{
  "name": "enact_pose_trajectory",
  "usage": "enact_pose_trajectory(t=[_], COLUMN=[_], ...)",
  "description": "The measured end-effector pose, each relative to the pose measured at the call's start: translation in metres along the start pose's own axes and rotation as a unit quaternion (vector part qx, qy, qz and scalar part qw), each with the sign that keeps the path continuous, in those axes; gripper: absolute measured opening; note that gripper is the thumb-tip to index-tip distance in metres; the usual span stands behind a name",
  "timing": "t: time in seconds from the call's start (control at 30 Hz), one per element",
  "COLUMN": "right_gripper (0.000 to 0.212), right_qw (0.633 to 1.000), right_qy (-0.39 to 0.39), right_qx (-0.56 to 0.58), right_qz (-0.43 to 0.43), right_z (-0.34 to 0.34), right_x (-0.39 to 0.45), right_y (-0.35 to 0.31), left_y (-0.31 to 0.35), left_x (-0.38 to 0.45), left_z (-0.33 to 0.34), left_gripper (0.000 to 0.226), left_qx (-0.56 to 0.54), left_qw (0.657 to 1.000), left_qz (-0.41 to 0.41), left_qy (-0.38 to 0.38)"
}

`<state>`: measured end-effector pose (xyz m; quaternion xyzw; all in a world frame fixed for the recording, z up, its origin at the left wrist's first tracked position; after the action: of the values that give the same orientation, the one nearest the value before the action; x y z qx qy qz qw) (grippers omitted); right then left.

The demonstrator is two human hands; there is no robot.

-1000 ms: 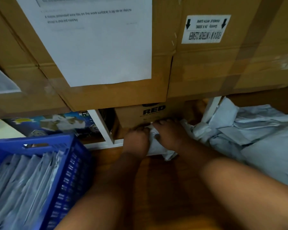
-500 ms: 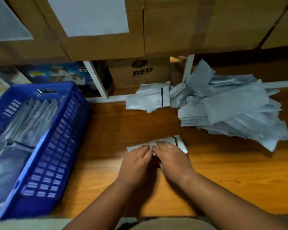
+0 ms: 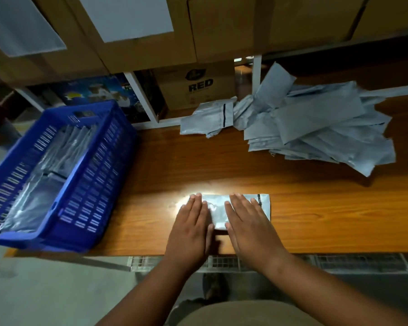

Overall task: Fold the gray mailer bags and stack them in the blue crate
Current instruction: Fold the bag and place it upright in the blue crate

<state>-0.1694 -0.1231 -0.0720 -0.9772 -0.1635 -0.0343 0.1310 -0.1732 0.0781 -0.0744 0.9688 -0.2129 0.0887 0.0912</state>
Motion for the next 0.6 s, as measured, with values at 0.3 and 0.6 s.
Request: enact_pose_trajectory(t=[0.3,0.6], right_gripper=[0.062,0.067], right_qw=[0.996,0.987], right_qy=[-0.046,-0.091], right_qx=[0.015,0.002], right_qz=[0.076,0.129], right_z=[0.002,0.031], right_x=[0.056,0.067], right_y=[-0.019,-0.024], left_y=[-0.035,-0.028], left_x=[0.073,0.059], left_z=[0.016,0.042], left_gripper=[0.075,0.073], left_qx=[0.023,-0.011], left_qw=[0.991,0.986], left_qz=[-0.066,-0.081], left_qy=[-0.118,-0.147])
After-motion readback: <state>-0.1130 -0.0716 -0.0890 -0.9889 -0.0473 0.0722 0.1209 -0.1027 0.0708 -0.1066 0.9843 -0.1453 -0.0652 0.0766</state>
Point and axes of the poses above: each hand's wrist, its own x-axis towards the middle knuckle, its own z-axis out of the palm, y = z × x, the point moved 2 cm from there along x, towards the middle knuckle, and after that the axes turned 4 degrees about z, right-handed, at the moved point
